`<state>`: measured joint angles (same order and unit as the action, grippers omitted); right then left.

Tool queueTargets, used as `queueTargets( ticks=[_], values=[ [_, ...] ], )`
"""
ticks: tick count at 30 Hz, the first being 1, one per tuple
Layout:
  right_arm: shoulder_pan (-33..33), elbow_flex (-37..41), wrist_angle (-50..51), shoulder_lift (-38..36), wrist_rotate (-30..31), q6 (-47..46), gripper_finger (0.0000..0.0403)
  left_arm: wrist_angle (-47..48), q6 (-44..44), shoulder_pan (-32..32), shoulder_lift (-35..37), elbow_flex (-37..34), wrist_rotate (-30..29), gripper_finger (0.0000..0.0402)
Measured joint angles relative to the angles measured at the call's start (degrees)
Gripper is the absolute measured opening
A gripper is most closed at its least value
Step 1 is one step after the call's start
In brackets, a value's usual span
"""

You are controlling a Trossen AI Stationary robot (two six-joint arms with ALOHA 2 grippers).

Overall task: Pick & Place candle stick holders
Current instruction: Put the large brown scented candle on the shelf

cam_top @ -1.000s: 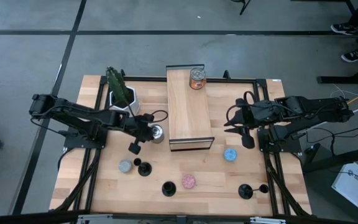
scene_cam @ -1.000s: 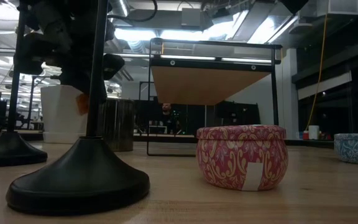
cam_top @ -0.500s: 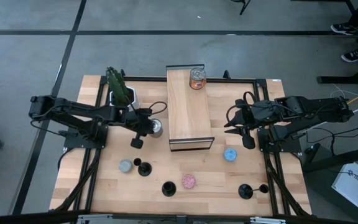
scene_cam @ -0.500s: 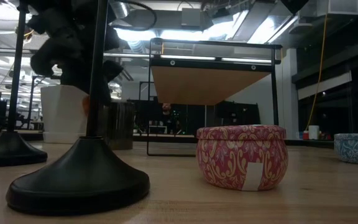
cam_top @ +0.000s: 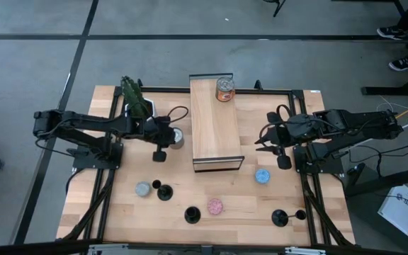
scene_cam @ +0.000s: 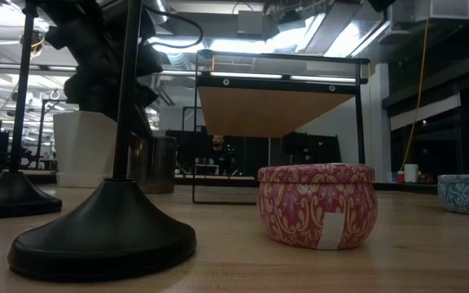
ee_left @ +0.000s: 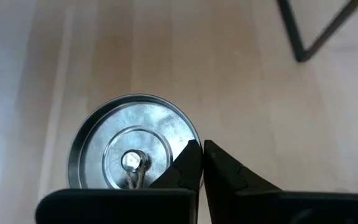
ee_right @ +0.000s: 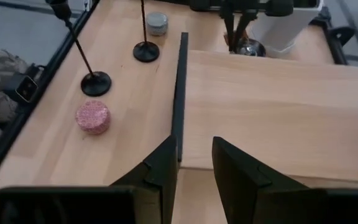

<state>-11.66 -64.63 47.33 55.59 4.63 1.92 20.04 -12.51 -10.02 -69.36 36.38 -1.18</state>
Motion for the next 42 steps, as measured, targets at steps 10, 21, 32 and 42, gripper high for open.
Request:
queueTargets(
  ticks=[10,21,32,42],
  values=[
    [0.0,0.0,0.0,0.0,17.7,0.6,0.0103,-1.8,2.3,0.0,-0.1,-0.1,-2.7,0.0002],
    [0.1,0.0,0.2,0.0,29.2,0.5,0.0103,-1.9,4.8,0.0,0.0,-0.1,-5.2,0.0002],
    [0.1,0.0,0.4,0.0,27.7,0.6,0.0103,2.6,5.4,0.3,0.0,3.0,-5.3,0.0002],
    [0.1,0.0,0.2,0.0,27.7,0.6,0.0103,9.8,4.4,0.3,0.0,9.7,-8.4,0.0002]
  ],
)
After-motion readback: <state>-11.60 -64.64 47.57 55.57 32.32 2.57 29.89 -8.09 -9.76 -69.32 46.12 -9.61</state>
